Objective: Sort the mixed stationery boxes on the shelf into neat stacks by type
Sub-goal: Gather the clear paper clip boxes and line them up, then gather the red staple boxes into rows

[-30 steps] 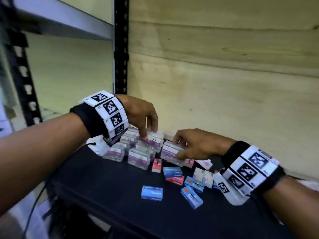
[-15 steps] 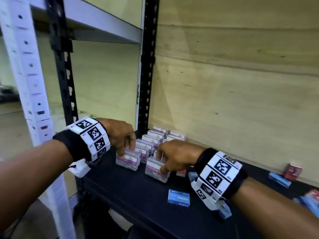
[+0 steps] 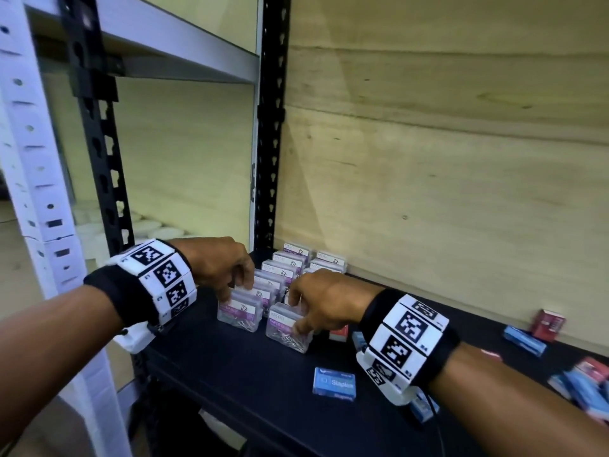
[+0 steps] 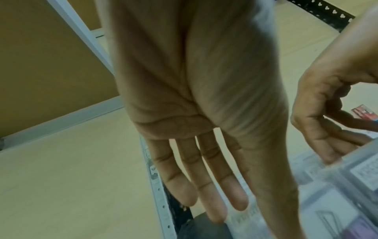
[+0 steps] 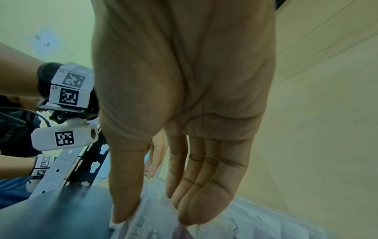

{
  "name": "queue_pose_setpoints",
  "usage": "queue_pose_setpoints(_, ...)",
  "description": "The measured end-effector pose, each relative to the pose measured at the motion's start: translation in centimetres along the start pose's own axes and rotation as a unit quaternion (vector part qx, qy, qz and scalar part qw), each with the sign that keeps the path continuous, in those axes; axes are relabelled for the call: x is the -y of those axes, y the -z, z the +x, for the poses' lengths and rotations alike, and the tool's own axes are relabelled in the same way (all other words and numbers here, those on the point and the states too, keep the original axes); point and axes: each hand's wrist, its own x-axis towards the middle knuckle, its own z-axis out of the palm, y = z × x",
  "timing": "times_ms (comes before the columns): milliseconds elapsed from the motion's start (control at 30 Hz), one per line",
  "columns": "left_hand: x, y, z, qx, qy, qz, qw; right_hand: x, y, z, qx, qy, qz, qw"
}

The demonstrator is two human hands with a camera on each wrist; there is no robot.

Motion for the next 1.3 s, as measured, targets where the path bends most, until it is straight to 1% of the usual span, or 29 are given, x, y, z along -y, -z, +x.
queue_pose_setpoints(67,-0.5,0.8,-0.2,-0.009,-0.004,0.012,1.0,-0.6,0.2,-0.5,-0.007,0.005,0.012,1.0)
queue_pose_setpoints(133,-1.5,1.8,-0.3,-0.02,-0.023,0.029,0.999,-1.4,0.7,-1.4,-0.014,0.005,0.015,1.0)
queue_pose_setpoints(200,-3.1,2.6,0.0,-0.028,-0.05,0.035,0.998,-2.8,1.3,-2.7,-0.021,-0.004,0.007,1.0)
queue_pose_setpoints(267,-5.4,3.0,0.8,-0.033,-0.077,0.047,0.995,-5.0,1.6,-4.4,-0.025,-0.033,0.003,0.999)
queue_pose_setpoints(367,-9.7,3.4,2.4,-0.041,-0.12,0.062,0.99,-8.9,1.7,-7.6,-0.024,-0.095,0.007,0.995)
queue_pose_setpoints(467,-15.1,3.1,4.2,-0.029,-0.167,0.083,0.982,-13.4,1.9,-11.7,-0.022,-0.162,0.005,0.986)
queue_pose_setpoints(633,-24.3,2.1,6.9,-0.001,-0.245,0.096,0.965,-21.1,1.9,-19.3,-0.038,-0.283,0.024,0.958)
queue_pose_setpoints(767,-30.5,1.0,8.3,0.02,-0.292,0.102,0.951,-25.4,1.0,-24.6,-0.034,-0.352,0.038,0.935)
queue_pose_setpoints(900,-35.1,-0.4,9.0,0.043,-0.325,0.107,0.939,-27.7,-0.5,-28.1,-0.027,-0.387,0.079,0.918)
queue_pose_setpoints(1000,-37.4,-1.6,9.3,0.063,-0.341,0.119,0.93,-28.5,-1.5,-29.5,-0.02,-0.4,0.079,0.913)
queue_pose_setpoints(1133,-39.4,-2.9,9.8,0.068,-0.356,0.127,0.923,-29.0,-2.5,-30.3,-0.005,-0.419,0.098,0.903)
queue_pose_setpoints(1300,-40.9,-3.4,10.4,0.068,-0.373,0.142,0.914,-29.9,-3.0,-30.8,0.012,-0.429,0.082,0.899)
